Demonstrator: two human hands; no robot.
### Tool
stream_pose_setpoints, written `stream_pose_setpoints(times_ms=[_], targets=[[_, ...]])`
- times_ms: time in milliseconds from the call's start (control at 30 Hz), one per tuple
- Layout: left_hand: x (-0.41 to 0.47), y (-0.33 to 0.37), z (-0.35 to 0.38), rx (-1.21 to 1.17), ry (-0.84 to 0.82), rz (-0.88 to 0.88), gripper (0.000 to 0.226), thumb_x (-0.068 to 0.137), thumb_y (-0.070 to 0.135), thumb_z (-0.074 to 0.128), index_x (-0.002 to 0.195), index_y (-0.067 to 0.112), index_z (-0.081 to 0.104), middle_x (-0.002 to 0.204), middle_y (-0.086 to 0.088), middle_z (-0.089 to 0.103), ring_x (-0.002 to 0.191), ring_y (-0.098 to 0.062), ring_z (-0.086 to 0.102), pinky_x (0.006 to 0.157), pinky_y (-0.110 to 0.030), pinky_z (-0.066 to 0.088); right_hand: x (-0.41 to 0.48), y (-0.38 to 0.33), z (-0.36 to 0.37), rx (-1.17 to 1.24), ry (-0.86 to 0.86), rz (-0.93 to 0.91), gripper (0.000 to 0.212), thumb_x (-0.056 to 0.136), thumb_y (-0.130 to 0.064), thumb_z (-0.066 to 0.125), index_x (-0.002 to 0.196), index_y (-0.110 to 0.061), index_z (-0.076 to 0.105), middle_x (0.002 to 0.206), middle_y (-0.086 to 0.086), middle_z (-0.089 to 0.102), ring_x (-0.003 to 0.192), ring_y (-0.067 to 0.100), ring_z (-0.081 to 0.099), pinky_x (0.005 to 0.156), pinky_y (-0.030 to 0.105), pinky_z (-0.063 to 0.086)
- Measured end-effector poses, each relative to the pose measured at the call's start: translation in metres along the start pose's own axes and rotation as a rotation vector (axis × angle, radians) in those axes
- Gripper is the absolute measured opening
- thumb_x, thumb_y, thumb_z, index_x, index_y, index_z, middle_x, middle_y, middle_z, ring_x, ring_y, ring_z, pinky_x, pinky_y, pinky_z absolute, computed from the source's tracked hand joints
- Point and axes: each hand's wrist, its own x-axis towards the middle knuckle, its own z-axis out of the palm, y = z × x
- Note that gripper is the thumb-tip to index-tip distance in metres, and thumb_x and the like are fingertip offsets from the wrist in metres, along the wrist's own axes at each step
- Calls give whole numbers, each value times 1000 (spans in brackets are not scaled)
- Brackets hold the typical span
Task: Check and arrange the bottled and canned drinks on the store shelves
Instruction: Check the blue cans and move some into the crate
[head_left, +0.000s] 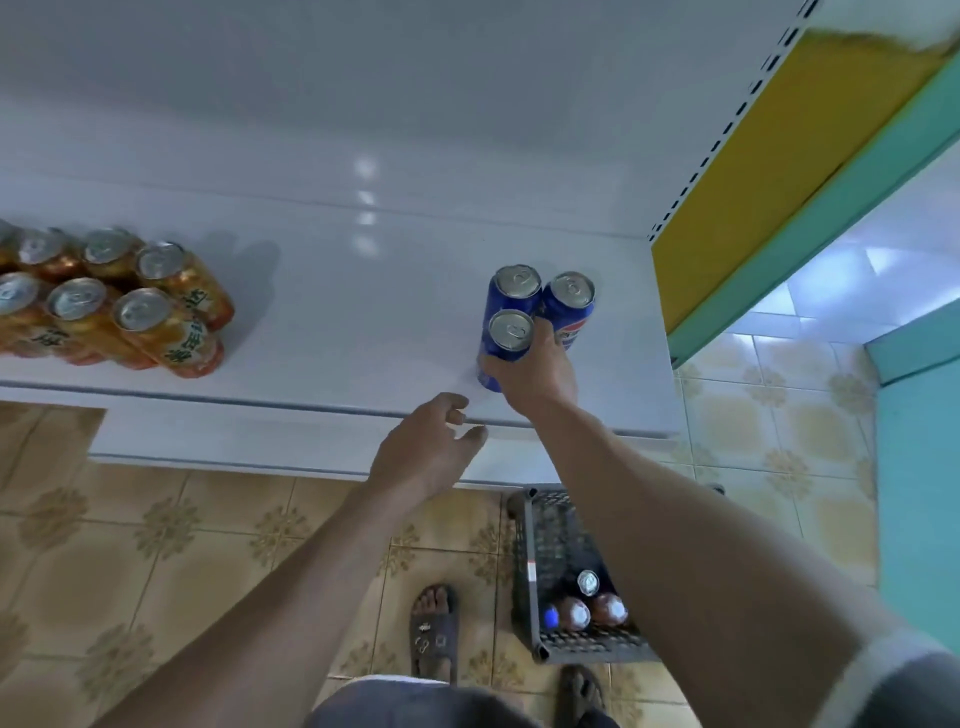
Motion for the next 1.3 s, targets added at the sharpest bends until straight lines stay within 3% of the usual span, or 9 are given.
stream_pose_setpoints(times_ms=[167,300,433,567,800,1033,1100,1200,1300], targets=[[-4,-7,8,-38,-20,3,47,95,43,60,139,29,47,128,14,57,111,-9,56,97,-35,49,-13,6,-4,19,52,-34,54,78,-44,77,122,-25,52,107,-5,66,95,22,63,76,35,48],[-19,-2,12,-112,28,62,56,91,39,69,141,30,45,132,13,56,118,-8,55,100,-34,47,-50,19,-37,92,35,-173,55,73,-46,82,119,-31,58,110,-11,67,100,15,63,84,40,54],[-45,25,18,-192,162,301,79,83,35,79,148,32,35,148,15,42,130,-2,45,105,-25,41,-99,22,-86,140,47,-332,68,70,-50,86,130,-36,57,121,-16,66,109,8,62,93,40,54],[-84,64,25,-337,210,634,90,77,16,85,149,22,31,147,11,42,132,2,44,100,-8,36,-156,15,-141,133,131,-476,72,70,-50,88,134,-37,57,124,-19,64,113,4,61,94,34,54],[-128,109,31,-546,170,868,82,71,6,87,135,27,42,135,8,55,129,-15,52,103,-20,43,-221,5,-197,-29,433,-718,71,69,-56,71,131,-24,61,119,-18,61,108,3,58,93,9,39],[-144,116,30,-536,144,964,81,70,3,86,136,22,42,135,5,54,128,-15,53,103,-19,42,-241,10,-209,-101,516,-810,71,72,-54,71,133,-19,61,120,-18,58,111,0,55,96,5,37],[-149,114,25,-502,100,946,81,73,7,86,140,17,40,140,3,51,130,-10,51,101,-15,41,-243,13,-207,43,479,-761,66,69,-51,75,128,-23,64,121,-17,65,111,-2,60,93,8,43],[-155,106,18,-539,18,880,88,74,15,84,147,15,34,149,2,45,137,-7,45,102,-16,43,-241,17,-200,711,269,-419,57,64,-42,79,116,-21,69,105,-4,75,98,12,71,83,25,56],[-159,98,14,-577,-2,884,90,74,15,87,147,22,33,150,2,45,141,-19,41,107,-34,46,-232,20,-189,1244,-10,-50,56,74,-40,72,118,-5,64,92,8,69,79,21,67,68,27,57]])
